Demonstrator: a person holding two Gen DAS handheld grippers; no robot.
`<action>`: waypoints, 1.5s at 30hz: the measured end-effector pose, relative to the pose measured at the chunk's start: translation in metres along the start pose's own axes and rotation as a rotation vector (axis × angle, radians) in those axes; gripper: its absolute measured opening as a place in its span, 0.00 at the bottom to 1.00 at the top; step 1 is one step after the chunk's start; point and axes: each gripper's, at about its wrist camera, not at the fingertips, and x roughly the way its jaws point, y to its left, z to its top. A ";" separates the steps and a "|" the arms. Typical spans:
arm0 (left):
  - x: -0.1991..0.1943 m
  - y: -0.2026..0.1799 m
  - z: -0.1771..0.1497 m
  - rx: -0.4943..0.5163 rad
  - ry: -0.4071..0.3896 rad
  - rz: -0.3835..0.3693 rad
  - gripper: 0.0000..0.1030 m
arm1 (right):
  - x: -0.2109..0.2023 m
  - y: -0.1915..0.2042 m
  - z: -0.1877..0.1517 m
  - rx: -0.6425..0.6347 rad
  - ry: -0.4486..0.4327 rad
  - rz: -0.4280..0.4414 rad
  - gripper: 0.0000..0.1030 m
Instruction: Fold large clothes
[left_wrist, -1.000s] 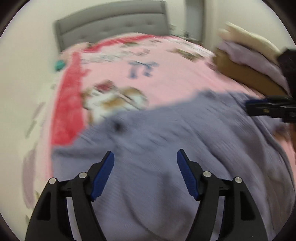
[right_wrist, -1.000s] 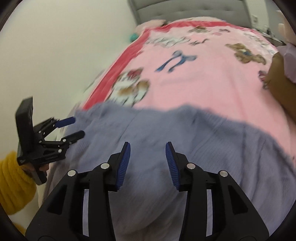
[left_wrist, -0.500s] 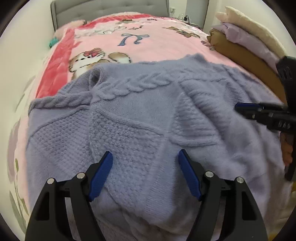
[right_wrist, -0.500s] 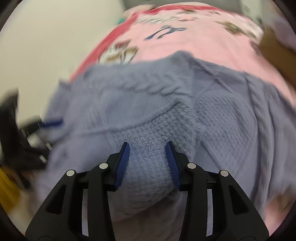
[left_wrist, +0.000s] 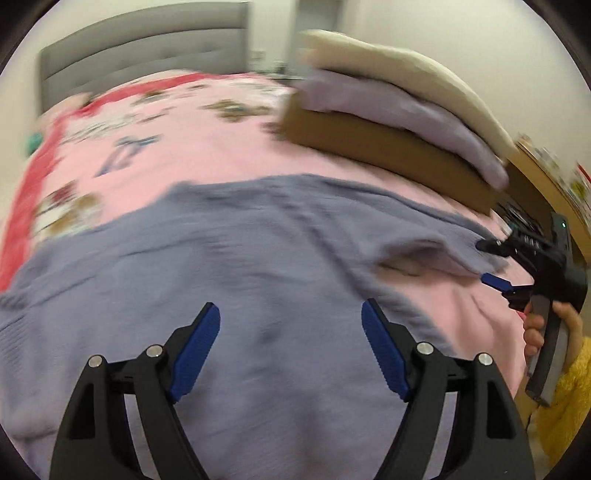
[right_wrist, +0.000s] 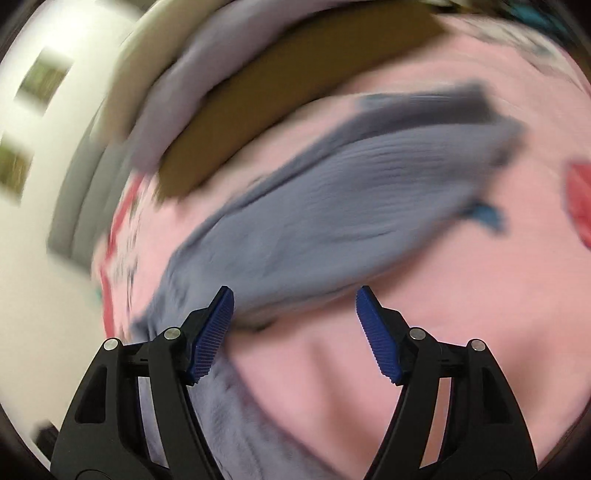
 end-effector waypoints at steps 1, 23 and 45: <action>0.014 -0.019 0.000 0.023 -0.001 -0.009 0.75 | -0.001 -0.010 0.005 0.028 -0.004 -0.007 0.64; 0.111 -0.105 -0.023 0.064 0.116 0.007 0.57 | 0.011 0.092 0.085 -0.147 -0.019 0.289 0.11; 0.112 -0.112 -0.027 0.082 0.092 0.044 0.60 | 0.134 0.339 -0.343 -1.067 0.595 -0.017 0.11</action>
